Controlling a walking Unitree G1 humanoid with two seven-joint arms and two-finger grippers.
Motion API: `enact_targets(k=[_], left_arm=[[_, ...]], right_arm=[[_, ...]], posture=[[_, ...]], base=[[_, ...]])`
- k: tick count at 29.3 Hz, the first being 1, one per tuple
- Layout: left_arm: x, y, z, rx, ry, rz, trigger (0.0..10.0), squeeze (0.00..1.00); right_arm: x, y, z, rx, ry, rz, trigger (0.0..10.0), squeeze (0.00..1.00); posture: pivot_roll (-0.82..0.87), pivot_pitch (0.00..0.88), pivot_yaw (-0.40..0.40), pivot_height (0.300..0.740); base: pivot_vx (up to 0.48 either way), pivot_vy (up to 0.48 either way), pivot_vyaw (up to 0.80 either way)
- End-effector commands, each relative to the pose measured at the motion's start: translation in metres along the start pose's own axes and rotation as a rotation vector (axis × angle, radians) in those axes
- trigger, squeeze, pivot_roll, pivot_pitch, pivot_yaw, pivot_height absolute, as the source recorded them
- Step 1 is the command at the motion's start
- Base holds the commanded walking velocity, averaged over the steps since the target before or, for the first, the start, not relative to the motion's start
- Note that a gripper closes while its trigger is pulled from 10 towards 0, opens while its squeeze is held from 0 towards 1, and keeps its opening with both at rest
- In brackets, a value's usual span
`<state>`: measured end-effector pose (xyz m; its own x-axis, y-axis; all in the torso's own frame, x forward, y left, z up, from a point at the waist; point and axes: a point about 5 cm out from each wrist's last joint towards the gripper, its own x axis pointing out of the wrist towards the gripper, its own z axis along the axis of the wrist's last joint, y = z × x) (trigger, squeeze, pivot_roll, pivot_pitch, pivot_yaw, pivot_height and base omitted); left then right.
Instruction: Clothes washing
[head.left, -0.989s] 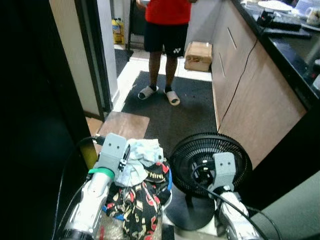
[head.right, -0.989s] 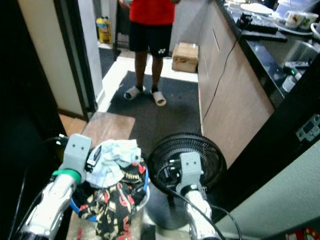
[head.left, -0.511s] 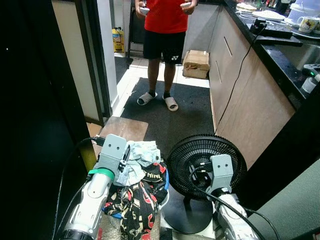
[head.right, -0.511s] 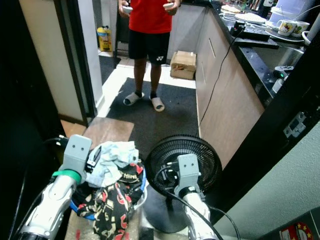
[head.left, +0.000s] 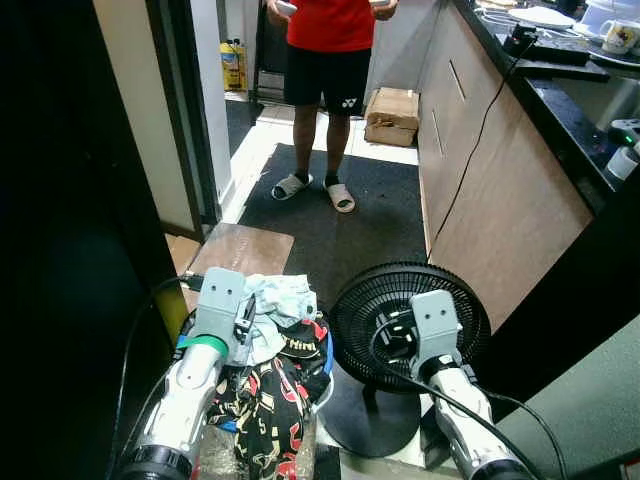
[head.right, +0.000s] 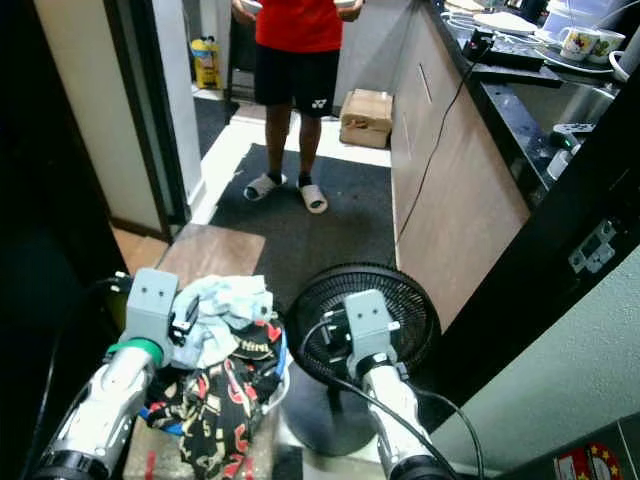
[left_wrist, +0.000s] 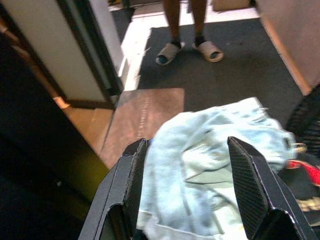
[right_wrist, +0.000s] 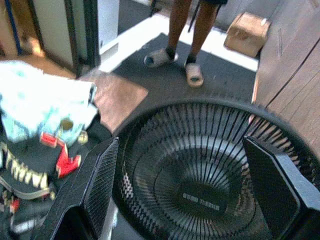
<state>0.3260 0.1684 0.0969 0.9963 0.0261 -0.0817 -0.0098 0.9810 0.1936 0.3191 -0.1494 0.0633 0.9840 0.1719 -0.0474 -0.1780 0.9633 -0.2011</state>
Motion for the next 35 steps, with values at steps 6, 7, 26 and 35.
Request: enact_targets(k=[6, 7, 26, 35], left_arm=[[0.0, 0.014, -0.009, 0.001, 0.023, 0.06, 10.0, 0.0], [0.001, 0.014, -0.009, 0.0, 0.021, 0.061, 10.0, 0.0], [0.017, -0.022, 0.004, 0.007, -0.001, -0.108, 10.0, 0.0], [0.024, -0.035, 0.013, 0.017, -0.011, -0.171, 10.0, 0.0]], right_arm=[[0.012, 0.007, 0.014, -0.025, -0.029, 0.054, 10.0, 0.0], [0.014, 0.007, 0.016, -0.027, -0.034, 0.057, 10.0, 0.0], [-0.006, -0.025, -0.006, 0.047, 0.009, -0.124, 10.0, 0.0], [-0.01, -0.027, -0.008, 0.046, 0.01, -0.13, 10.0, 0.0]], posture=[[0.08, 0.115, -0.055, 0.74], [0.08, 0.115, -0.055, 0.74], [-0.02, 0.091, 0.065, 0.74], [-0.04, 0.101, 0.074, 0.74]], base=[[0.0, 0.0, 0.0], [0.0, 0.0, 0.0], [0.0, 0.0, 0.0], [0.0, 0.0, 0.0]])
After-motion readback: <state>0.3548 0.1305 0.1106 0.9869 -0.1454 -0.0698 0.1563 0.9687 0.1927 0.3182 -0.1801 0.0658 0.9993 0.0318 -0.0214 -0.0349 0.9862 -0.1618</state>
